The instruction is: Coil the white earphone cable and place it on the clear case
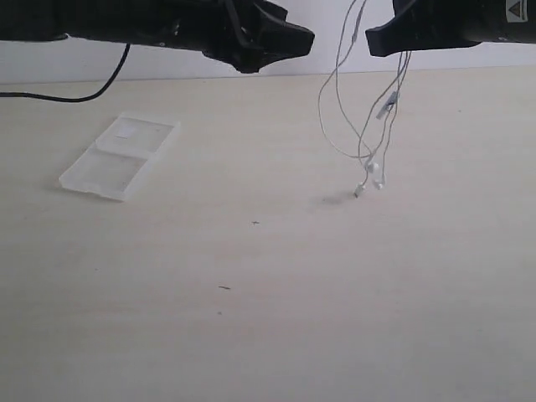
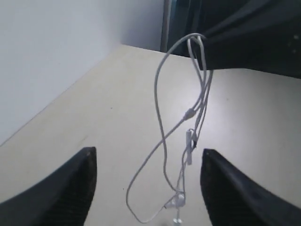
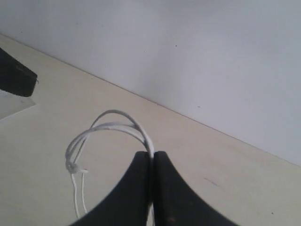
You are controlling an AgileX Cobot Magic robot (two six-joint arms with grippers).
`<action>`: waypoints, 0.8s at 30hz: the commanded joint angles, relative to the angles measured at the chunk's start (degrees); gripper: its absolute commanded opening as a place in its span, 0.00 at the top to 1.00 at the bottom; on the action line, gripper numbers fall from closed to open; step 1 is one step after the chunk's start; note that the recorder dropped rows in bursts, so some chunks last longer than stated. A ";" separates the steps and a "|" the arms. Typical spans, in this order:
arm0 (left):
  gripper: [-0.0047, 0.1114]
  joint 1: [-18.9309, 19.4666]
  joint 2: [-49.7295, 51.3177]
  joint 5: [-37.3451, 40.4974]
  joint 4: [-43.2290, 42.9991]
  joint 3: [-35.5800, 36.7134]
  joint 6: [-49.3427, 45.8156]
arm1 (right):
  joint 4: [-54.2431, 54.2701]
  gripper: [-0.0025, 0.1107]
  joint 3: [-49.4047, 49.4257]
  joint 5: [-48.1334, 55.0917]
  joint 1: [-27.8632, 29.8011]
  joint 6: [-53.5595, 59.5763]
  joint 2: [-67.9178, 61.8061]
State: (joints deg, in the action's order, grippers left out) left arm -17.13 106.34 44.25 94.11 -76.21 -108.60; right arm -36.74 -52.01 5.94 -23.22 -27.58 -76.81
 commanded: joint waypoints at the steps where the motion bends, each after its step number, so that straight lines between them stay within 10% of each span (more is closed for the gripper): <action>1: 0.43 -0.07 2.00 2.17 5.83 1.77 -9.56 | 2.01 0.98 -0.44 -0.90 -0.06 0.46 0.35; 24: 0.43 -0.46 7.39 8.63 5.83 0.30 -10.82 | 6.26 0.98 -0.44 -3.22 -5.79 0.48 0.72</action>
State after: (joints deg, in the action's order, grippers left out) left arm -17.13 112.93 51.75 99.20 -75.50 -119.71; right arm -30.71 -52.01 3.83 -28.86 -27.44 -76.81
